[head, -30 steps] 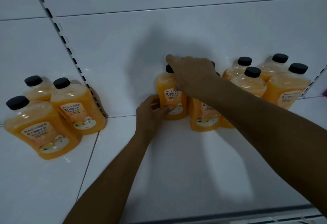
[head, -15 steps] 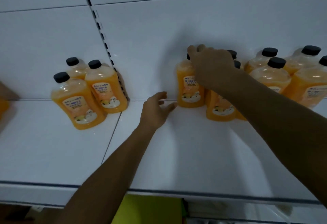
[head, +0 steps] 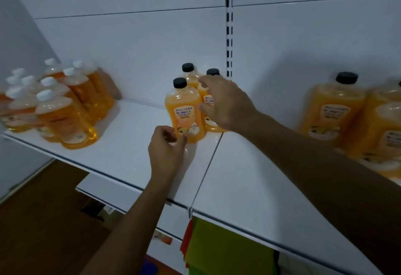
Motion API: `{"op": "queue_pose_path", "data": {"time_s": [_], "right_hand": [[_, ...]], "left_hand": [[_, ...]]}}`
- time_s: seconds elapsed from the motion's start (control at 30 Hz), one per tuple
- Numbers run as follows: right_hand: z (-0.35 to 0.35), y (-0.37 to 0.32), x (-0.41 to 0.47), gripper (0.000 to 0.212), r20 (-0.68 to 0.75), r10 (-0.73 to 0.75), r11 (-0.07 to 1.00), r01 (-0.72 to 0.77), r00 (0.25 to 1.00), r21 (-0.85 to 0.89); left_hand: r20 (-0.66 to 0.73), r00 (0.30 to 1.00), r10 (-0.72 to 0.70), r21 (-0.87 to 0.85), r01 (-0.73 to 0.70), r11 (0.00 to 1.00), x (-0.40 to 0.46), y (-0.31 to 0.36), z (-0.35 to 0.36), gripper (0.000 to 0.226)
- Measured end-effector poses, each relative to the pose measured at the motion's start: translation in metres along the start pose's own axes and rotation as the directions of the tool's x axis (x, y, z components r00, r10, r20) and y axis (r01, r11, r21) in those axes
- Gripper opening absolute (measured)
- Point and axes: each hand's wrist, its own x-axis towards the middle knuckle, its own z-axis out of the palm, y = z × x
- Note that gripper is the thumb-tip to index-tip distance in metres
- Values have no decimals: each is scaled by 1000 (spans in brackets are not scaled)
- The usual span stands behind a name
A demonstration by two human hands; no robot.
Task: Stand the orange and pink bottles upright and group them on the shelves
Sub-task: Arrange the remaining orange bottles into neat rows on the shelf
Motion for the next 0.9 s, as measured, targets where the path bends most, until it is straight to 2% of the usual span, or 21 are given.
{"op": "queue_pose_path", "data": {"time_s": [0.07, 0.17, 0.23, 0.33, 0.43, 0.53, 0.63, 0.77, 0.83, 0.9], "right_hand": [[14, -4, 11, 61, 48, 16, 998, -19, 999, 52], [26, -3, 16, 66, 56, 8, 999, -10, 998, 43], [28, -1, 16, 67, 46, 0, 1000, -1, 999, 31], [27, 2, 12, 66, 49, 5, 1000, -6, 999, 27], [25, 4, 2, 59, -9, -7, 1000, 7, 1000, -31], [19, 7, -12, 55, -37, -24, 1000, 23, 999, -19], [3, 16, -27, 55, -37, 26, 1000, -26, 999, 2], [-41, 34, -48, 65, -62, 83, 987, -90, 995, -136], [-66, 45, -59, 81, -70, 105, 966, -118, 992, -229], [-90, 57, -69, 84, -56, 132, 924, -144, 990, -355]], "left_hand": [[10, 999, -50, 35, 50, 998, 8, -10, -5, 48], [158, 983, -91, -6, 93, 996, 16, -14, -1, 69], [228, 973, -44, -45, 56, 997, 19, -16, 3, 64], [237, 971, -5, -12, 8, 1000, 22, -21, 4, 55], [249, 968, 27, 19, -33, 999, 19, -26, 3, 47], [282, 956, 85, -23, -81, 996, 10, -22, 6, 36], [341, 933, 116, -98, -87, 991, 2, -11, 17, 33], [407, 891, 202, -179, -140, 974, -8, 14, 54, 28], [453, 853, 260, -206, -183, 961, -11, 29, 77, 28], [510, 805, 302, -230, -211, 950, -14, 46, 100, 26]]}}
